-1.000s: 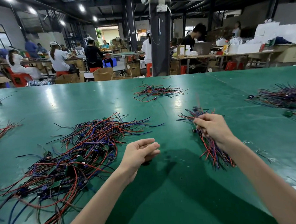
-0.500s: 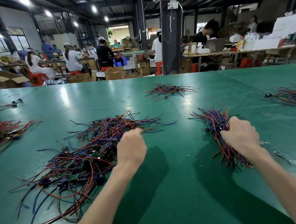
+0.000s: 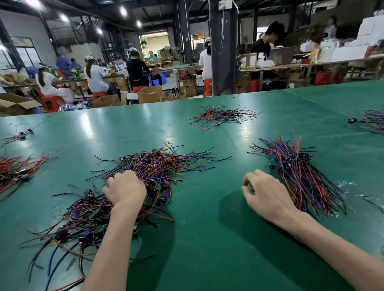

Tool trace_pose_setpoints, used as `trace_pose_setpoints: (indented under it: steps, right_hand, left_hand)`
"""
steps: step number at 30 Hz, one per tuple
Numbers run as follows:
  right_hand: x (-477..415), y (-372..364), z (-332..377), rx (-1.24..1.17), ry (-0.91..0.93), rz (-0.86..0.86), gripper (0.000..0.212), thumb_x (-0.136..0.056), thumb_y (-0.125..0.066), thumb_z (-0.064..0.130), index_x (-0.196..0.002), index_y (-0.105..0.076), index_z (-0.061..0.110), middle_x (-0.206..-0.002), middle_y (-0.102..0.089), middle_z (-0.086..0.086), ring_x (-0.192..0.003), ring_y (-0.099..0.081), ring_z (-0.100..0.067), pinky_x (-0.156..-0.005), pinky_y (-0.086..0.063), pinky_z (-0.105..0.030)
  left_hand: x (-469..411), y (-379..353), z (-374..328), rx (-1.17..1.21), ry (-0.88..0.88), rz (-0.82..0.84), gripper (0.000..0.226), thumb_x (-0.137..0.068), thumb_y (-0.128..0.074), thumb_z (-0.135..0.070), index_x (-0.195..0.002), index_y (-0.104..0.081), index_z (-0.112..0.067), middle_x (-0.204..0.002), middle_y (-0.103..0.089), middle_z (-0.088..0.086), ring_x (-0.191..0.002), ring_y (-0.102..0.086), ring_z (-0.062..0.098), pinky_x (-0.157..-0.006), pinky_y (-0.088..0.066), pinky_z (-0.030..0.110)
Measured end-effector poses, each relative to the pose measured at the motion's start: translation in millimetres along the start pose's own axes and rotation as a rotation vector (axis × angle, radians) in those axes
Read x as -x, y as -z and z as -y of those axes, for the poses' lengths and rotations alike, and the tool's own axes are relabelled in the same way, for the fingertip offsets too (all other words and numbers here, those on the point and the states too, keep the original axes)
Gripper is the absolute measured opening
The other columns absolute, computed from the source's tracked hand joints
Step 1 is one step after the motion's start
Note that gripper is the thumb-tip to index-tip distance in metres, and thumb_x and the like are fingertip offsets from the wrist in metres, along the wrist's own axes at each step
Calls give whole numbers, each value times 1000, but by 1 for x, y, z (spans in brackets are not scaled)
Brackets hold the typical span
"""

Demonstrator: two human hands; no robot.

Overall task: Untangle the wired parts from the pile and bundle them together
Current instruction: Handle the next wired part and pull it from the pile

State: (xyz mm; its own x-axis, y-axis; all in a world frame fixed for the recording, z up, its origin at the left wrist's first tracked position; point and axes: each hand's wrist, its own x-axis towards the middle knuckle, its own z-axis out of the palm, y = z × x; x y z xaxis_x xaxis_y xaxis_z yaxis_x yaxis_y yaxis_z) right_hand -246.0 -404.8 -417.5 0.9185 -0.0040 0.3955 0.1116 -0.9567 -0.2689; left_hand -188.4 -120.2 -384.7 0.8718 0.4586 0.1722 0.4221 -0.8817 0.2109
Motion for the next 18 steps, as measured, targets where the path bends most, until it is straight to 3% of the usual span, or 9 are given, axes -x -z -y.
trace_pose_setpoints:
  steps: [4,9,15,18]
  right_hand:
    - [3,-7,3,-8,33,29,16,-92,-50,28,-91,-60,16,-92,-57,-2,-86,-59,-28,-69,-42,-33]
    - [4,-7,4,-29,40,25,16,-93,-49,27,-93,-60,15,-93,-57,-2,-84,-58,-26,-70,-45,-34]
    - [5,-6,6,-43,42,32,17,-94,-48,27,-94,-60,15,-94,-57,-1,-85,-57,-26,-71,-46,-34]
    - [5,-6,8,-52,37,35,17,-94,-48,26,-94,-60,15,-94,-58,-1,-84,-57,-25,-71,-46,-34]
  left_hand:
    - [-6,7,12,75,8,-9,29,-88,-53,-3,-109,-68,-17,-113,-64,11,-108,-57,30,-96,-36,39]
    - [-10,11,20,91,6,69,35,-88,-53,-1,-110,-68,-24,-120,-61,10,-113,-54,30,-102,-33,40]
    - [-10,17,24,198,20,-20,21,-87,-65,-6,-96,-75,-22,-109,-67,15,-102,-60,35,-94,-47,41]
    - [-7,15,22,227,-40,-225,18,-93,-57,-10,-103,-72,-13,-105,-66,19,-104,-53,37,-84,-46,42]
